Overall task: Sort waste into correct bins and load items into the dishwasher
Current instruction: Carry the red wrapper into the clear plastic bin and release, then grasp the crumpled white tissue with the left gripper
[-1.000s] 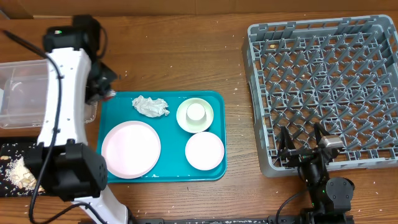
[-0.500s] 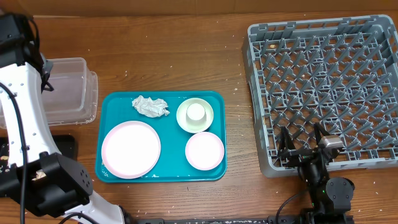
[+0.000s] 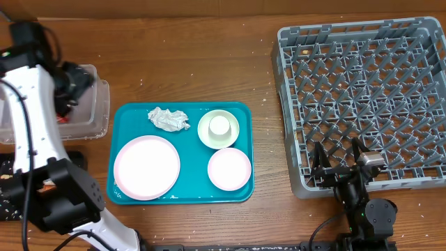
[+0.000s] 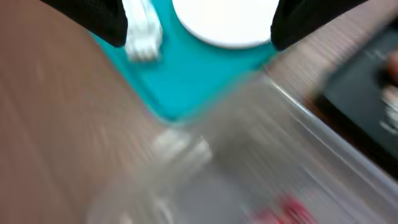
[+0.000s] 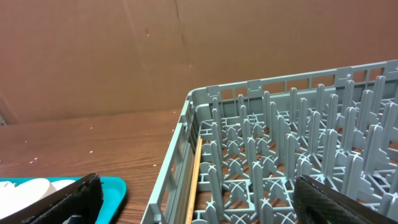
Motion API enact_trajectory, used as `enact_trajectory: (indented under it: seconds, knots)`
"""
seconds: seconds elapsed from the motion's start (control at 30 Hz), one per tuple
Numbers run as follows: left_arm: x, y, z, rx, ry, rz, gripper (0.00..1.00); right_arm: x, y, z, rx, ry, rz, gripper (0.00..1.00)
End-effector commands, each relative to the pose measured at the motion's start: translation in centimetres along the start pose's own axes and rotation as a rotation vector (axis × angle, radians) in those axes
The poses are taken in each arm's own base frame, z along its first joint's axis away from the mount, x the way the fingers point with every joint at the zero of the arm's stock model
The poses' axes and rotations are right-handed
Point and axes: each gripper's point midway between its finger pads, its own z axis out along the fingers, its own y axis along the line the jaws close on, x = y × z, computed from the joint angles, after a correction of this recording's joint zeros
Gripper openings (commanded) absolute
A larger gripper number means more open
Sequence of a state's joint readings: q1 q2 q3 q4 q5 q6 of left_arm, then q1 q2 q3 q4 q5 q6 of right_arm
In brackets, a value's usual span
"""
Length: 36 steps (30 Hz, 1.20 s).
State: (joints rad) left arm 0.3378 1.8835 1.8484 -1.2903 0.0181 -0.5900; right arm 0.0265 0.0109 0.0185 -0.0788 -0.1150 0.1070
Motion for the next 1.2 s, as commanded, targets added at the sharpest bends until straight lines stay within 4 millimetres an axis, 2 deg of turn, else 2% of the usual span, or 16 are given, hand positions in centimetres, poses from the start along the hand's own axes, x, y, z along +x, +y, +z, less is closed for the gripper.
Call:
enact_trajectory:
  seconds: [0.0,0.03,0.13,0.23,0.37,0.53,0.63,0.73,0.93,1.0,1.13,1.17]
  knots:
    - [7.0,-5.6,-0.6,0.11,0.171,0.131,0.76,0.2,-0.3,0.0,0.012,-0.005,-0.004,1.0]
    - [9.1,-6.9,0.1,0.087,0.184,0.161,0.79,0.2,-0.3,0.0,0.012,-0.005,-0.004,1.0]
    - [11.8,-8.6,1.8,0.029,0.152,0.127,0.86,0.2,-0.3,0.0,0.012,-0.005,-0.004,1.0]
    - [14.6,-10.3,4.3,0.026,0.145,0.048,0.85,0.2,-0.3,0.0,0.012,-0.005,-0.004,1.0]
    - [16.7,-10.9,7.2,0.021,0.118,-0.016,0.82,0.2,-0.3,0.0,0.012,-0.005,-0.004,1.0]
    - [16.5,-10.9,8.1,0.027,0.09,-0.04,0.79,0.2,-0.3,0.0,0.012,-0.005,-0.004,1.0]
    - [17.1,-10.1,8.9,0.0,0.104,-0.082,0.77,0.2,-0.3,0.0,0.012,-0.005,-0.004,1.0]
    - [17.6,-9.1,10.6,-0.015,0.097,-0.107,0.78,0.2,-0.3,0.0,0.012,-0.005,-0.004,1.0]
    - [18.3,-8.1,11.9,-0.031,0.111,-0.116,0.77,0.2,-0.3,0.0,0.012,-0.005,-0.004,1.0]
    - [18.2,-8.2,12.2,-0.02,0.101,-0.117,0.73,0.2,-0.3,0.0,0.012,-0.005,-0.004,1.0]
    - [17.1,-8.9,12.4,0.008,0.044,-0.12,0.53,0.2,-0.3,0.0,0.012,-0.005,-0.004,1.0]
    - [16.9,-9.0,12.4,0.012,0.035,-0.12,0.5,0.2,-0.3,0.0,0.012,-0.005,-0.004,1.0]
